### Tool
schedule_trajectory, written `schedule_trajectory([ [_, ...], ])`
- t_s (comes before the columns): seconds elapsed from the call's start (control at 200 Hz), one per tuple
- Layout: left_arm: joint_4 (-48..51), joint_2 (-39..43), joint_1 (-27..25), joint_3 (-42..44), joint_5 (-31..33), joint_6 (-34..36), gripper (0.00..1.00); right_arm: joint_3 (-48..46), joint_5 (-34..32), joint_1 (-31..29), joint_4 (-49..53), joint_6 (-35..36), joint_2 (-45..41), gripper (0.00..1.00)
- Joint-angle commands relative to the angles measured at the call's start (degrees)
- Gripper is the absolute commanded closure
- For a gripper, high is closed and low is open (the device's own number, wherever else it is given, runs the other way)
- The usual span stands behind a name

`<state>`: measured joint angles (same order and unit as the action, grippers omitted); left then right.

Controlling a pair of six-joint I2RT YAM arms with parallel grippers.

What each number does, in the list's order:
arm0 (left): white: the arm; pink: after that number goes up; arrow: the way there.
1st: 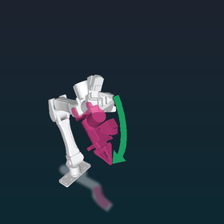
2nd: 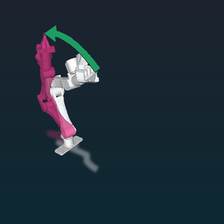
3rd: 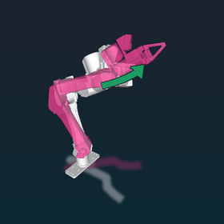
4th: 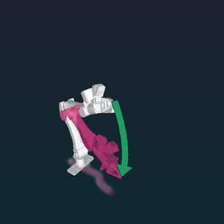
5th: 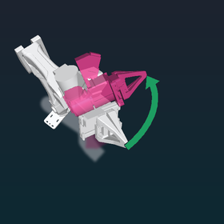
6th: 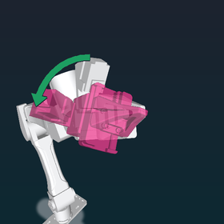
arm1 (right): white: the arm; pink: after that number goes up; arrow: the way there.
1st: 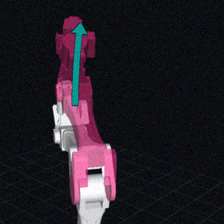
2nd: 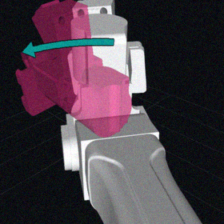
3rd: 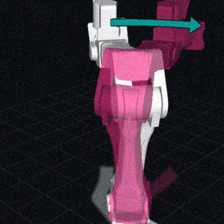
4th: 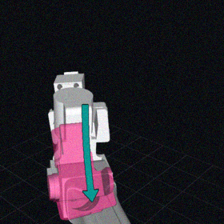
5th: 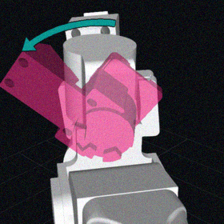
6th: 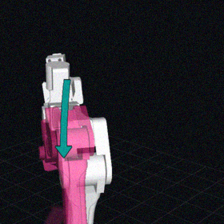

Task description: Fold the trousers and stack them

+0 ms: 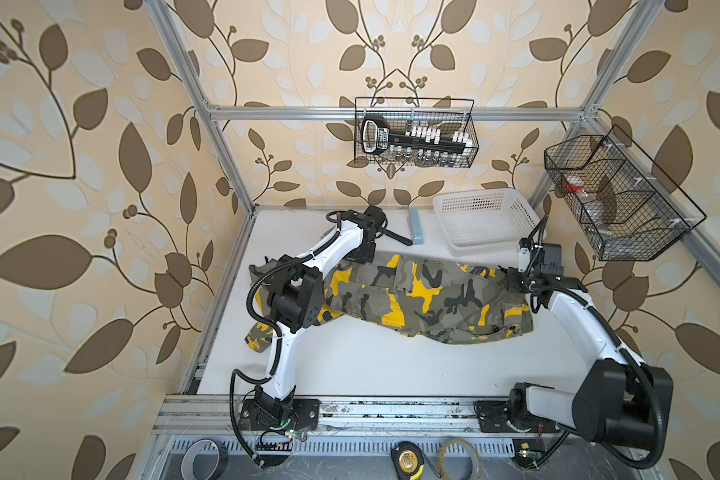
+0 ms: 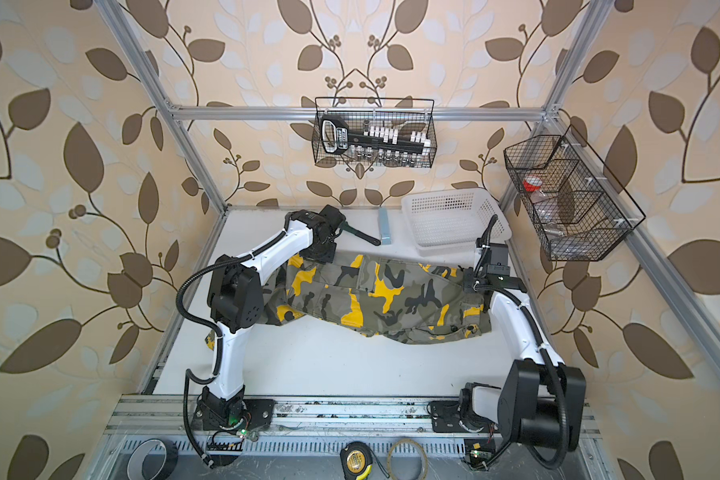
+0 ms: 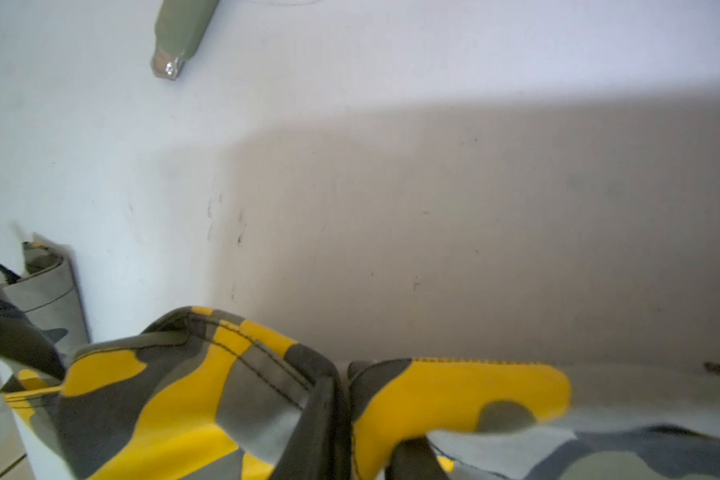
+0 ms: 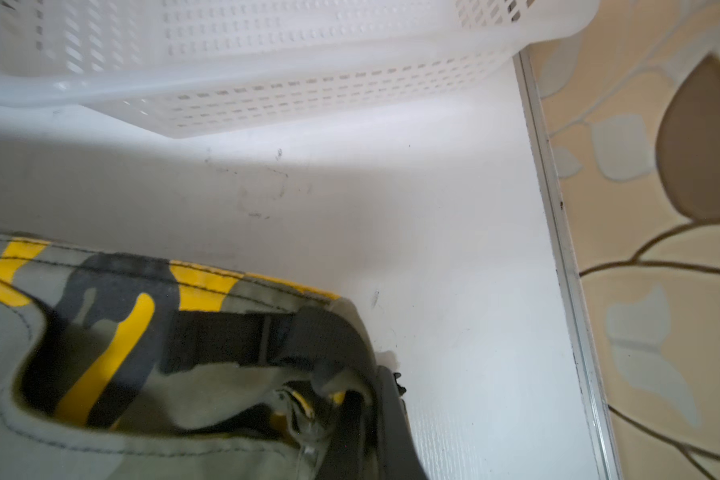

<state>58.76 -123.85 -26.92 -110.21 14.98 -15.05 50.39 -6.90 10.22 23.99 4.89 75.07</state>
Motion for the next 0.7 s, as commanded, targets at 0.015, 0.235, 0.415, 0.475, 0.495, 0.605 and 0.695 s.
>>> schedule_trajectory([
  [0.015, 3.2, 0.7, 1.0, -1.7, -0.9, 0.7, 0.60, 2.3, -2.3, 1.6, -5.1, 1.9, 4.7, 1.00],
  [0.235, 4.1, 9.2, 5.7, 5.6, -10.1, 2.1, 0.41, 4.1, -1.9, 2.3, -10.2, 3.2, 11.9, 1.00],
  [0.415, 3.4, 18.5, 13.4, 14.8, -15.6, 3.9, 0.37, 7.7, -5.1, 2.5, -12.0, 5.0, 15.8, 1.00],
  [0.475, 3.0, 19.3, 16.6, 16.7, -14.0, 4.3, 0.37, 8.9, -5.6, 2.4, -12.8, 5.2, 17.2, 1.00],
  [0.495, 3.1, 19.2, 17.7, 17.1, -13.9, 4.3, 0.37, 9.4, -5.8, 2.4, -12.9, 5.4, 17.8, 1.00],
  [0.605, 1.1, 18.7, 22.3, 18.6, -13.9, 3.9, 0.37, 10.9, -7.1, 2.2, -12.9, 5.8, 21.1, 1.00],
  [0.695, 0.3, 16.6, 24.2, 18.8, -13.4, 4.0, 0.37, 11.1, -7.3, 2.2, -13.5, 5.5, 21.9, 0.96],
])
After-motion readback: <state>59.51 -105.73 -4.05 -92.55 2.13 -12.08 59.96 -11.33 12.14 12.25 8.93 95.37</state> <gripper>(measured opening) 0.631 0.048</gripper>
